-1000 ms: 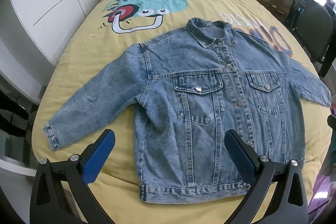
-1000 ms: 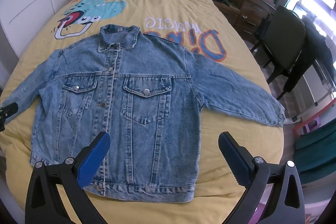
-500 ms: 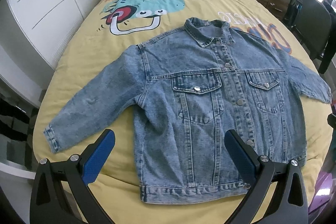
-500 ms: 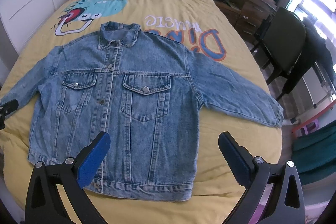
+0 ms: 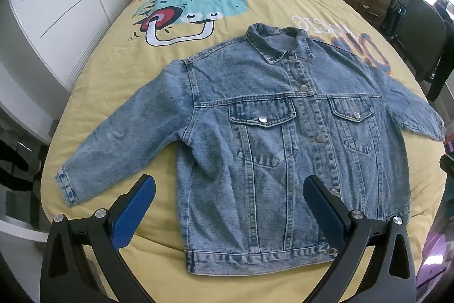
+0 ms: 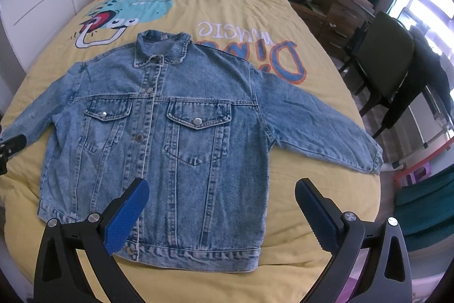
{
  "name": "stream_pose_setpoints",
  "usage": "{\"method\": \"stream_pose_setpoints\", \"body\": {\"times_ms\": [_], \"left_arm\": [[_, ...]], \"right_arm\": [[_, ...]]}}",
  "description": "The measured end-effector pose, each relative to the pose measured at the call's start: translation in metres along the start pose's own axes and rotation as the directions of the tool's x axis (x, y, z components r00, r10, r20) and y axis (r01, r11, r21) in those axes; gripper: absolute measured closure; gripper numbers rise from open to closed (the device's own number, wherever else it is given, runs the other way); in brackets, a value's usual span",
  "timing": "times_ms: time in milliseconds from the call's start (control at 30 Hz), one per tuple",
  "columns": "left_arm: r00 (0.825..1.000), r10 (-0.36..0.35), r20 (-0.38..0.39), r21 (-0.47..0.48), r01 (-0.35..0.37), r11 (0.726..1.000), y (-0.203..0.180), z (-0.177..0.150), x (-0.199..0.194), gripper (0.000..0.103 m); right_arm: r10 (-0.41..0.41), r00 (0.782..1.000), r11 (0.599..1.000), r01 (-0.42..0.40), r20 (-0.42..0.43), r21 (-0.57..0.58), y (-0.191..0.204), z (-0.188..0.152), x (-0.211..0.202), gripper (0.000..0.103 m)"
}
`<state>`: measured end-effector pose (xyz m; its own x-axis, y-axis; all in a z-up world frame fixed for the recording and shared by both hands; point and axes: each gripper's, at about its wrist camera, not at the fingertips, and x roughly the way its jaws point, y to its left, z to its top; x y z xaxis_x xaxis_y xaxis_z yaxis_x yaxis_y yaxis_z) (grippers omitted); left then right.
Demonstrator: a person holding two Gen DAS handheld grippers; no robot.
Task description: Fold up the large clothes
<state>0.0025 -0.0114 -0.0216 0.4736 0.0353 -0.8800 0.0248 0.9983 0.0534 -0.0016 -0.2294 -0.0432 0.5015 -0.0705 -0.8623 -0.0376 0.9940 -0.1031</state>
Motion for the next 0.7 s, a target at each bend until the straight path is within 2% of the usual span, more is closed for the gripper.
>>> {"method": "stream_pose_setpoints", "body": {"times_ms": [400,467,600,700], "left_arm": [[1.0,0.0,-0.015,-0.008,0.0,1.0,0.0,0.003,0.003,0.001],[1.0,-0.019,-0.017,-0.01,0.019,1.0,0.0,0.005,0.004,0.001],[0.999,-0.044,-0.011,-0.017,0.044,0.999,0.002,0.014,0.008,0.001],[0.999,-0.03,-0.019,-0.018,0.03,0.999,0.005,0.024,0.016,0.001]], "right_arm": [[-0.005,1.0,1.0,0.005,-0.002,0.003,-0.003,0.0,0.002,0.0],[-0.009,1.0,1.0,0.009,-0.001,0.011,-0.006,0.001,0.005,0.0],[0.008,1.0,0.998,-0.009,0.018,0.067,-0.026,0.003,0.018,0.0],[0.014,1.0,0.993,-0.016,0.016,0.115,-0.054,0.005,0.038,0.0]]}}
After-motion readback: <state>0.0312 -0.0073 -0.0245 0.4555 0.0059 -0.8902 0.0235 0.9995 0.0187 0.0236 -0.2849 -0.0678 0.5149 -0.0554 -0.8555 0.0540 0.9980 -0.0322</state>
